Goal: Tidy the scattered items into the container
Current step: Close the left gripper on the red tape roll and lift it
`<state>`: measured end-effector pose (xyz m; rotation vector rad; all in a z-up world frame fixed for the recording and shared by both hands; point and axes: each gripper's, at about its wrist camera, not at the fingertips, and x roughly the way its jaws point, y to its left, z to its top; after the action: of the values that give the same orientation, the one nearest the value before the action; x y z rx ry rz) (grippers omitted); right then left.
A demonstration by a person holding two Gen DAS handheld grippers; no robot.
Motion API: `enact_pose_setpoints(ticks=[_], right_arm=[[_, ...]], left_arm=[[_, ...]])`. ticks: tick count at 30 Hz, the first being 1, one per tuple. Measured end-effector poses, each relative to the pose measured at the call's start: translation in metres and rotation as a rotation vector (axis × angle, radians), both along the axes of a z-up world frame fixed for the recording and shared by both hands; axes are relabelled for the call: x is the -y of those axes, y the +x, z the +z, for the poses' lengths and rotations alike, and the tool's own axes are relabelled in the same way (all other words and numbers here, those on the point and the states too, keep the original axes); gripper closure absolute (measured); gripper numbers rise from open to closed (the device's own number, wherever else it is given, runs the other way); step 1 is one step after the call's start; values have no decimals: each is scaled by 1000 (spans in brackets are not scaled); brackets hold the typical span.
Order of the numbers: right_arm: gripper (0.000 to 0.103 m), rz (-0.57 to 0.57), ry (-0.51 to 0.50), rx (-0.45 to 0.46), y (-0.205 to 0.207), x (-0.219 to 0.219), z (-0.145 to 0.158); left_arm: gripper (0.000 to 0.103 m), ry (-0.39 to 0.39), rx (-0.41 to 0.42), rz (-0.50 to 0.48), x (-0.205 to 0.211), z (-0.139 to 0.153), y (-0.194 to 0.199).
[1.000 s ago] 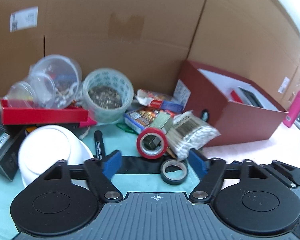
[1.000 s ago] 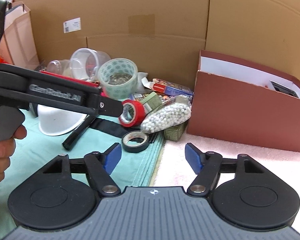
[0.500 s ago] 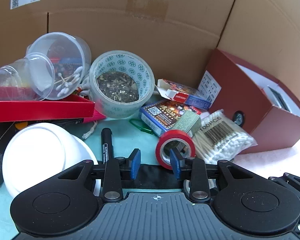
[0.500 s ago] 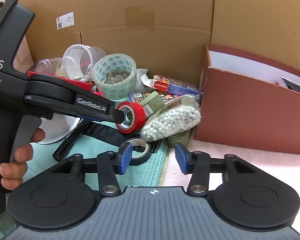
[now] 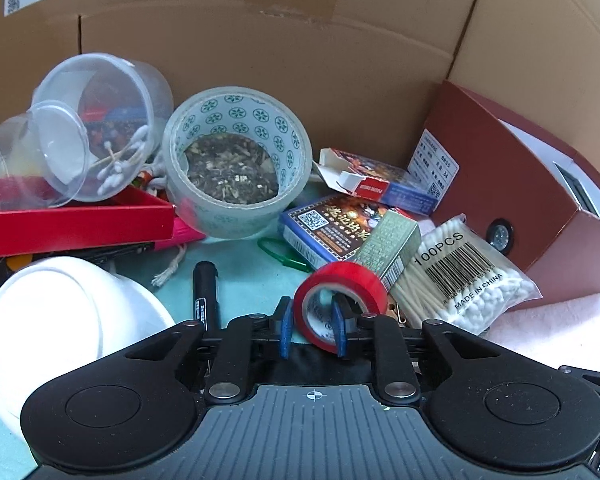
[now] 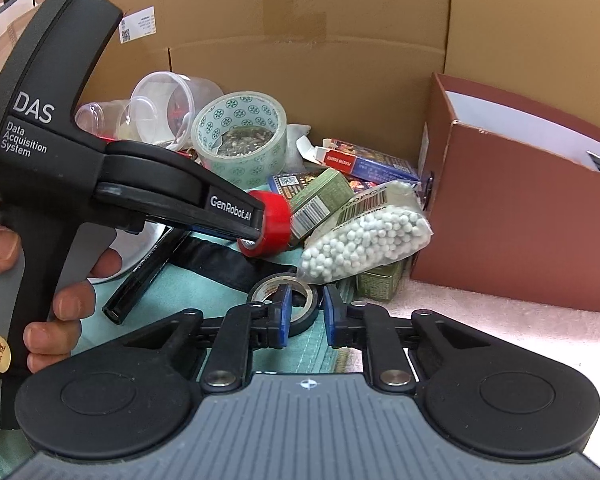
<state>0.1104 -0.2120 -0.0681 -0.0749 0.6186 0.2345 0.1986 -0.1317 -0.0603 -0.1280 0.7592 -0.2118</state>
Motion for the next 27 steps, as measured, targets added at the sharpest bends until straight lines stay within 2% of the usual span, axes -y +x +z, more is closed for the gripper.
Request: enact_pose_setpoints(ticks=[3,4,6,14,16,24,26,27], right_arm=[[90,-1,-3,-3,1,-2,-1],[92,-3,-4,-2,0,-2,-1],[95,-2,-1,-3,-2,-2,-2],[95,25,18,-15,-21,0,5],[95,47,16,-25,-30,2,7],[95,117,-10,-66,-75,9,12],[95,120,-13,-73,-81,9,10],[95,117,-10,-76,-82,8,9]], left_arm=[[79,-5,-4,-5,1,-1,2],[89,-5,-5,-6,1,-1,2],[98,-19,-4,-15,0,1,0],[98,-34,-12,-46,-5,12,-24],[98,-21,-40,-61,-7,16,-33],[96,133,-127,-173,-4,22,-84],[89,151,-128,-180,-4,20,-91],[78,154,-131,-183,-4,20,-92]])
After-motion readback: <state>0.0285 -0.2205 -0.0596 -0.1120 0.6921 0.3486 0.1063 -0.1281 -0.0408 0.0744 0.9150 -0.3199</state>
